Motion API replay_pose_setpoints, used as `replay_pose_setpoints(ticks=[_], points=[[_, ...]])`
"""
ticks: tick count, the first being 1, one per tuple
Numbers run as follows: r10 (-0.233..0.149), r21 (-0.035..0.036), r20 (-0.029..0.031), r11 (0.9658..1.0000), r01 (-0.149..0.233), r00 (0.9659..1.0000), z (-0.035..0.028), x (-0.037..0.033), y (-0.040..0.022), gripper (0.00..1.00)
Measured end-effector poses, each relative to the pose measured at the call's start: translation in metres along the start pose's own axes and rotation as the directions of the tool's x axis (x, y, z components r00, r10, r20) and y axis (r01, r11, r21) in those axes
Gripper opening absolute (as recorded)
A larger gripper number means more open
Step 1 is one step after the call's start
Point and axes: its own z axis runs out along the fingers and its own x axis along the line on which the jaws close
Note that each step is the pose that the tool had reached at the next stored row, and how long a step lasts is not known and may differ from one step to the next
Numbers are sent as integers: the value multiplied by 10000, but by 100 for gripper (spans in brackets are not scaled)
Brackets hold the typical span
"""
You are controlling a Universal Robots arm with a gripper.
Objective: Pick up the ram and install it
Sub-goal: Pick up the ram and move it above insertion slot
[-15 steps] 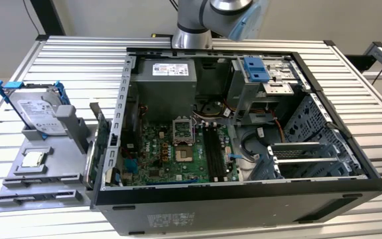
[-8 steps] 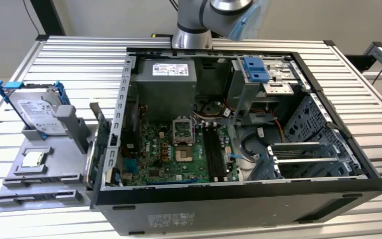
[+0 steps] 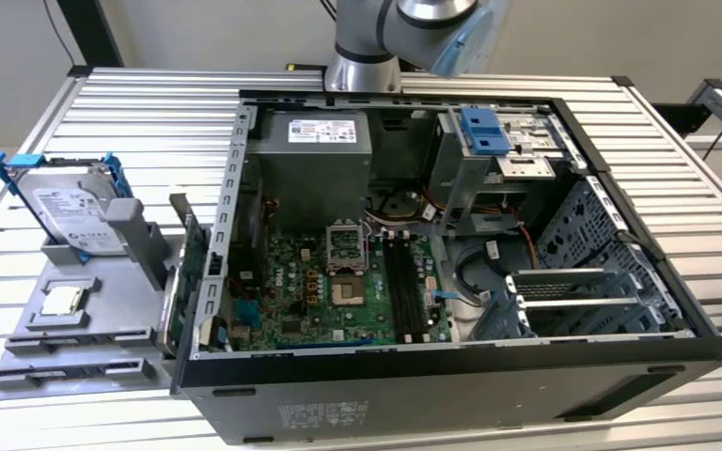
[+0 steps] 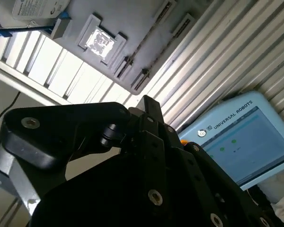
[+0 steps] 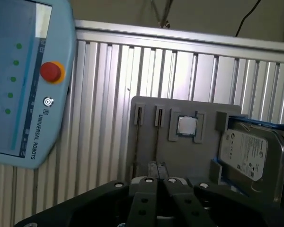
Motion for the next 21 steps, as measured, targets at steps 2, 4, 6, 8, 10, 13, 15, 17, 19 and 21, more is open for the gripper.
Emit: replay_pose_setpoints(ticks=[2, 4, 6, 8, 10, 13, 15, 17, 19, 21], points=[[-7, 0, 1, 10000, 7, 10000, 0, 0, 0, 0], [-10, 2, 1, 10000, 10, 10000, 0, 0, 0, 0], [-12, 2, 0, 10000, 12, 10000, 0, 0, 0, 0], [-14, 3, 1, 10000, 14, 10000, 0, 0, 0, 100], [-17, 5, 1, 10000, 17, 10000, 0, 0, 0, 100], [-19, 6, 0, 10000, 19, 10000, 0, 0, 0, 100], [-21, 7, 0, 10000, 21, 10000, 0, 1, 0, 100], [-23, 8, 0, 10000, 23, 10000, 0, 0, 0, 100], [-25, 9, 0, 10000, 25, 10000, 0, 0, -1, 100], [-24, 9, -1, 10000, 24, 10000, 0, 1, 0, 100]])
